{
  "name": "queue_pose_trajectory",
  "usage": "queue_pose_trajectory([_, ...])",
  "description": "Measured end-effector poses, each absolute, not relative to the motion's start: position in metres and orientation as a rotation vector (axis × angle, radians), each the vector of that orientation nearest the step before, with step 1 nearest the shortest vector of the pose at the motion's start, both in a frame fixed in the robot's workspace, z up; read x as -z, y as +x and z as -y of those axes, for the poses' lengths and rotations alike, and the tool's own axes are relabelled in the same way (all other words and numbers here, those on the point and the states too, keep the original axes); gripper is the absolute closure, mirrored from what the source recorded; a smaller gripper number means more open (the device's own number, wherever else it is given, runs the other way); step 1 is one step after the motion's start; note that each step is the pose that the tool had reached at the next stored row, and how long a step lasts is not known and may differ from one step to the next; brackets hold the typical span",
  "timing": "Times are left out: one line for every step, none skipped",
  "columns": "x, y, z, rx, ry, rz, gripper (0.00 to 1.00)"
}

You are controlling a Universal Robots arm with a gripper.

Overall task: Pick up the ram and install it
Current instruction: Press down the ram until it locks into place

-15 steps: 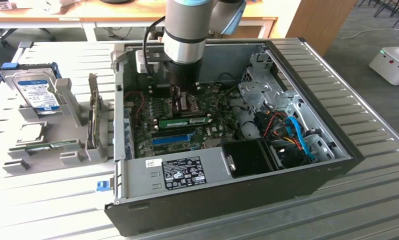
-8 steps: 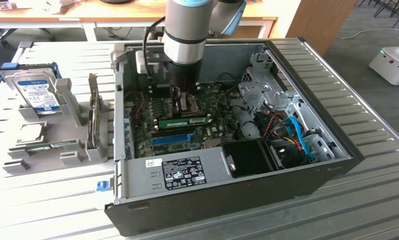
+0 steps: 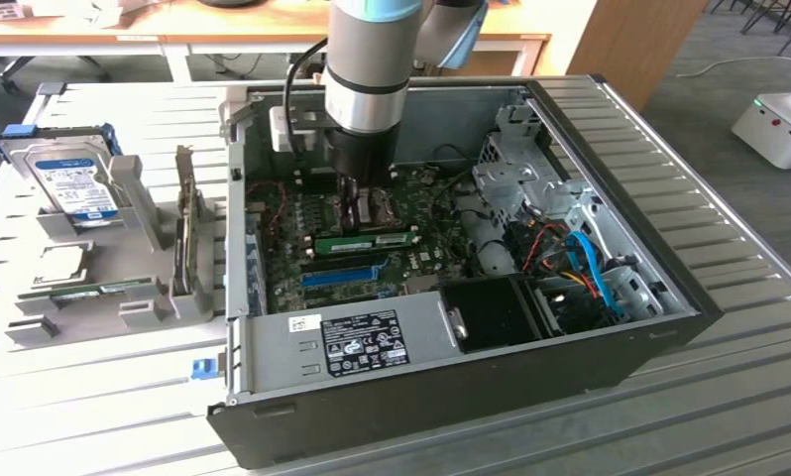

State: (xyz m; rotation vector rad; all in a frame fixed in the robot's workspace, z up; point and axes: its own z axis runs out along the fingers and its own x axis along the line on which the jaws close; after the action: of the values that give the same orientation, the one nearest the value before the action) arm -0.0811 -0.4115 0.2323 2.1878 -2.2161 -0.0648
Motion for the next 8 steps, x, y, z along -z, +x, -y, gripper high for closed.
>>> queue_pose_trajectory([-0.2323, -0.0811, 0.4115, 0.065, 2.188, 2.216, 0.89])
queue_pose_trajectory([-0.2323, -0.0811, 0.4114, 0.065, 2.188, 2.216, 0.89])
queue_pose_trajectory([-0.2319, -0.0811, 0.4114, 0.065, 2.188, 2.216, 0.89])
queue_pose_trajectory([-0.2311, -0.0811, 0.4113, 0.066, 2.188, 2.217, 0.89])
queue_pose_trajectory([-0.2304, -0.0811, 0.4114, 0.066, 2.188, 2.217, 0.89])
queue_pose_trajectory([-0.2295, -0.0811, 0.4114, 0.066, 2.188, 2.217, 0.89])
queue_pose_trajectory([-0.2288, -0.0811, 0.4114, 0.066, 2.188, 2.217, 0.89])
queue_pose_trajectory([-0.2284, -0.0811, 0.4114, 0.066, 2.188, 2.217, 0.89])
